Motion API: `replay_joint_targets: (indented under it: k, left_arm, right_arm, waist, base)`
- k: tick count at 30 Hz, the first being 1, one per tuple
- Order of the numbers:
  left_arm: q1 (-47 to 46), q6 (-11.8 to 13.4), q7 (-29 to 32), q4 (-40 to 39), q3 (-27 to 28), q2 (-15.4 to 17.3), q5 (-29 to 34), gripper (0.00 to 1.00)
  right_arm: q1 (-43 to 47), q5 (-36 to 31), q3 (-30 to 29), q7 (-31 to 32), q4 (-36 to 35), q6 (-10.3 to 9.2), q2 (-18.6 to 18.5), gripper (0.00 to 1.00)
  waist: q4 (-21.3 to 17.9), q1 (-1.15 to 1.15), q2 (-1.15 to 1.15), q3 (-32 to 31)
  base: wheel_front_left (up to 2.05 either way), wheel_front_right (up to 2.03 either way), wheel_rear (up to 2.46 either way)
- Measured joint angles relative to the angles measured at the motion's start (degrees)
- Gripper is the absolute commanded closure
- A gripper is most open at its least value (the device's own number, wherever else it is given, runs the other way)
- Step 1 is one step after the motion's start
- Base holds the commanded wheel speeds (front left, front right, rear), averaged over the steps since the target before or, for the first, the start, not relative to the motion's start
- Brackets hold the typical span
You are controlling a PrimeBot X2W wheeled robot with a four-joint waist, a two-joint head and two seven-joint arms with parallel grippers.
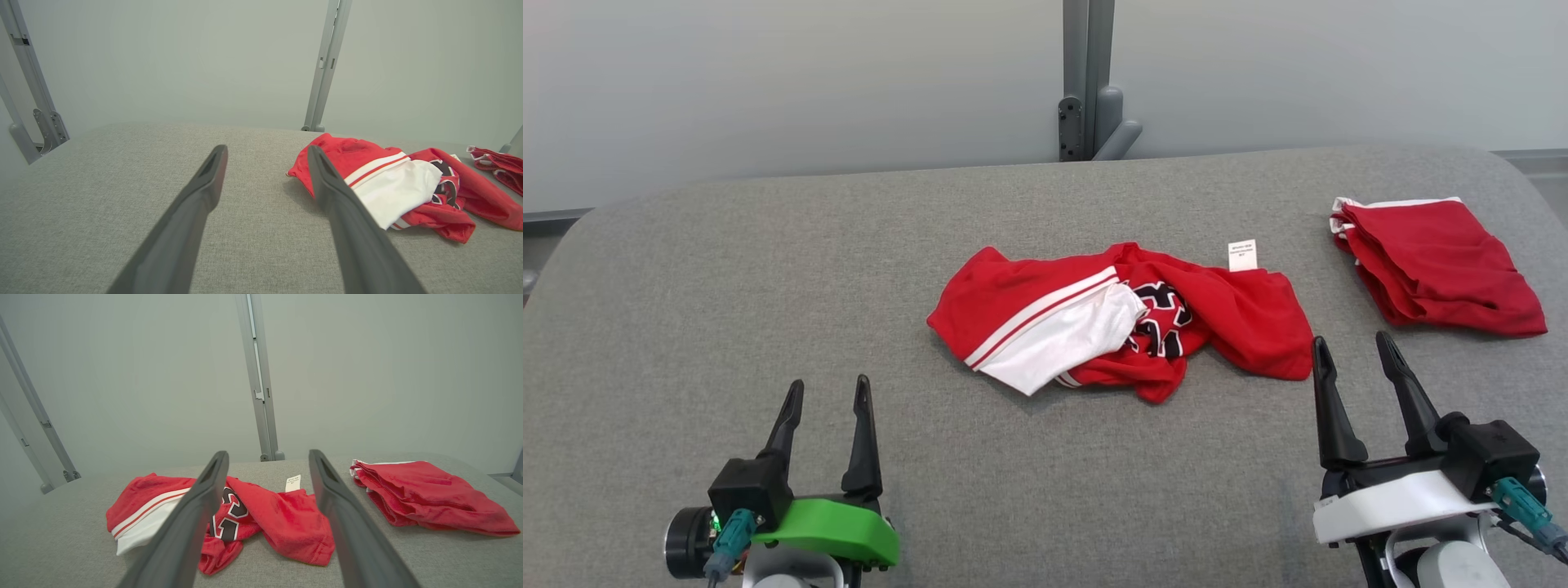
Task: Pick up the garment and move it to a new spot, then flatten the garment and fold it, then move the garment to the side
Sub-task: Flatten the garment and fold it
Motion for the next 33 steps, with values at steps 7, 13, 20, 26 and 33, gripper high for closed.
replay_joint_targets:
  k: [7,13,20,26,33]
  left_arm:
    - [0.01,-0.89,0.0,0.52,1.16,-0.83,0.74,0.0]
    - [0.01,-1.81,0.0,1.67,1.53,-1.3,1.53,0.0]
    - [-0.43,-2.2,0.0,3.1,1.23,-1.86,1.72,0.0]
    - [-2.56,-2.37,0.0,3.57,0.79,-2.2,2.14,0.0]
    - [-6.27,-4.71,1.25,9.14,-3.64,-2.53,-0.2,0.0]
  right_arm:
    - [-0.14,0.0,-0.03,0.0,0.41,0.0,0.0,0.0]
    - [-0.34,0.0,-0.26,0.0,0.75,0.0,0.0,0.0]
    - [-0.74,0.0,-0.3,0.0,0.86,0.0,0.0,0.0]
    - [-1.36,-0.04,-0.82,0.0,0.41,0.0,0.0,0.0]
    - [-2.79,-0.1,-0.82,0.0,0.18,0.0,0.0,0.0]
  waist:
    - [-0.21,0.0,0.0,-0.02]
    - [-0.2,0.0,0.0,0.14]
    - [-0.39,0.0,0.0,0.93]
    - [-0.61,0.0,0.0,2.7]
    - [-1.01,0.0,0.0,5.36]
  base:
    - [0.0,0.0,0.0]
    - [0.0,0.0,0.0]
    - [0.0,0.0,0.0]
    - [0.0,0.0,0.0]
    - [0.0,0.0,0.0]
